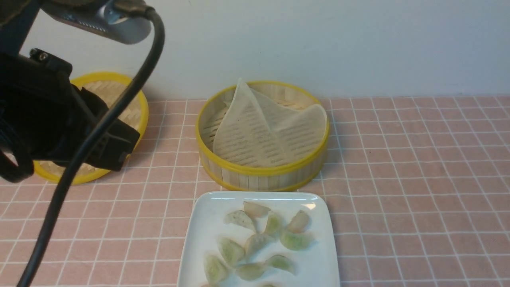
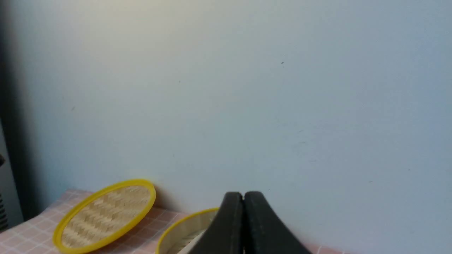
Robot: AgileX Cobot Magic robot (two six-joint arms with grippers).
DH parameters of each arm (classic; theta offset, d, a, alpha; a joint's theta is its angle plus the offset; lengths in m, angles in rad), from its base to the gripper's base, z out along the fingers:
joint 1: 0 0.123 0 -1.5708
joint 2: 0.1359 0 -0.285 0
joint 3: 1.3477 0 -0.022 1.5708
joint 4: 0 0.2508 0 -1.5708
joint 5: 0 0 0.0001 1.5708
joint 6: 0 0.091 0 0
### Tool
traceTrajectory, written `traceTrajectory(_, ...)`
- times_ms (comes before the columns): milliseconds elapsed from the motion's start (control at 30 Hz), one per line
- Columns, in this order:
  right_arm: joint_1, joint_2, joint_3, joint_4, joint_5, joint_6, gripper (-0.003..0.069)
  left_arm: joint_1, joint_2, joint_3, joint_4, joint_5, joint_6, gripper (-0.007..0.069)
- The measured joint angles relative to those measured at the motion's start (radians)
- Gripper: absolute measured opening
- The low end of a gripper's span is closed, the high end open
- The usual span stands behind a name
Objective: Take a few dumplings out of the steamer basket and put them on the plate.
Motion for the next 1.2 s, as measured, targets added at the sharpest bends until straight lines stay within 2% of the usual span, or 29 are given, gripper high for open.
traceTrajectory(33,0.000,-0.016,0.008,-0.012,-0.006,0.025,-0.0015,0.000,0.000,0.000,0.000,-0.002,0.000,-0.0006)
traceTrajectory(67,0.000,-0.072,0.063,-0.111,-0.024,0.124,-0.0015,0.000,0.000,0.000,-0.002,-0.021,0.000,-0.0006)
traceTrajectory(200,0.000,-0.109,0.121,-0.328,-0.066,0.327,-0.0015,0.000,-0.029,0.012,-0.006,-0.045,0.000,-0.0006)
traceTrajectory(267,0.000,-0.110,0.126,-0.387,-0.080,0.423,-0.0015,0.000,-0.074,0.037,-0.010,-0.057,0.000,-0.0006)
traceTrajectory(400,0.000,-0.111,0.128,-0.447,-0.089,0.516,-0.0015,0.000,-0.238,0.127,-0.006,-0.117,-0.004,-0.0006)
traceTrajectory(733,0.000,-0.112,0.128,-0.460,-0.096,0.535,-0.0015,0.000,-0.658,0.451,-0.025,-0.421,-0.056,-0.0006)
traceTrajectory(933,0.000,-0.112,0.128,-0.460,-0.098,0.536,-0.0015,0.000,-0.757,0.553,-0.028,-0.426,-0.057,-0.0006)
traceTrajectory(1200,0.000,-0.112,0.128,-0.463,-0.099,0.536,-0.0015,0.000,-0.758,0.561,-0.028,-0.404,-0.058,-0.0006)
